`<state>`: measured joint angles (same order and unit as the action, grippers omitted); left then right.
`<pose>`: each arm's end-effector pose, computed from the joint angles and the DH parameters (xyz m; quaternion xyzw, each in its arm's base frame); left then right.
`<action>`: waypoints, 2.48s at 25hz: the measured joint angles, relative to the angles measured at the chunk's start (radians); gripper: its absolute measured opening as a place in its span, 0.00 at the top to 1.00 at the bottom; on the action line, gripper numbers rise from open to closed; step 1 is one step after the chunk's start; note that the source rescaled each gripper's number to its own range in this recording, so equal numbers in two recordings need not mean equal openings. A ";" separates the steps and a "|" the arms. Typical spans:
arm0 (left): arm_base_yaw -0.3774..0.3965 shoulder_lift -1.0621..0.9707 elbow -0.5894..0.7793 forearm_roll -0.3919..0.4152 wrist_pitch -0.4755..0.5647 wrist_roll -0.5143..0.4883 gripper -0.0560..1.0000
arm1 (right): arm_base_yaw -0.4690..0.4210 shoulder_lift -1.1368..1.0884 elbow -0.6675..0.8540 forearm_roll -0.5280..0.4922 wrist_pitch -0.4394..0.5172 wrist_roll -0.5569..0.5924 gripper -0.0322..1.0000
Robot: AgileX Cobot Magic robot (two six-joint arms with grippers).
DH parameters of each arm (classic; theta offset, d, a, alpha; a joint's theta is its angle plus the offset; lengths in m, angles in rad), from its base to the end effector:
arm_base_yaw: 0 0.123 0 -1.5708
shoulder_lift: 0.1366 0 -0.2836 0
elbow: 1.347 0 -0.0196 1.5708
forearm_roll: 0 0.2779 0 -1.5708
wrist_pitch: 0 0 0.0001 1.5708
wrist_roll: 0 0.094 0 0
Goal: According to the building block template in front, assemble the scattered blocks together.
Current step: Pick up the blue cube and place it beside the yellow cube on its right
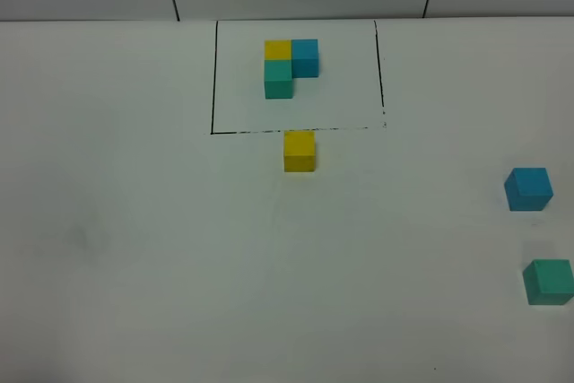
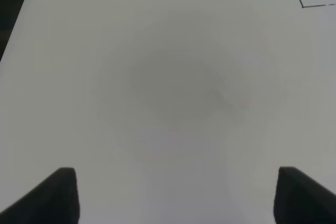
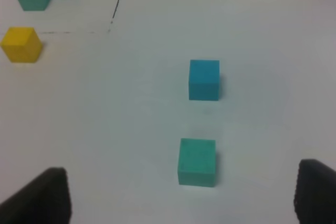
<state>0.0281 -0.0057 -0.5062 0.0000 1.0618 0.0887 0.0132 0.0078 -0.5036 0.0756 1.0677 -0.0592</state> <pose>0.0213 0.0006 0.2909 0.0258 0.8500 0.0307 0.5252 0.0235 0.0065 0.2895 -0.0325 0.8549 0.0259 0.5171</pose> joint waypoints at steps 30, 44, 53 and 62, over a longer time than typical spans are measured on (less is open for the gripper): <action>0.000 0.000 0.000 0.000 0.000 0.000 0.23 | 0.000 1.442 -0.421 -0.026 -0.220 -0.018 0.03; 0.000 0.000 0.000 0.000 0.000 0.000 0.23 | -0.028 1.767 -0.519 -0.067 -0.376 -0.028 0.00; 0.000 0.000 0.000 0.000 0.000 0.000 0.23 | -0.043 1.834 -0.521 -0.064 -0.423 -0.049 0.00; 0.000 0.000 0.000 0.000 0.000 0.000 0.23 | -0.043 1.838 -0.521 -0.063 -0.447 -0.060 0.00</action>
<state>0.0281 -0.0057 -0.5062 0.0000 1.0618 0.0884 -0.0298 1.8455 -1.0248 0.0126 0.6206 -0.1195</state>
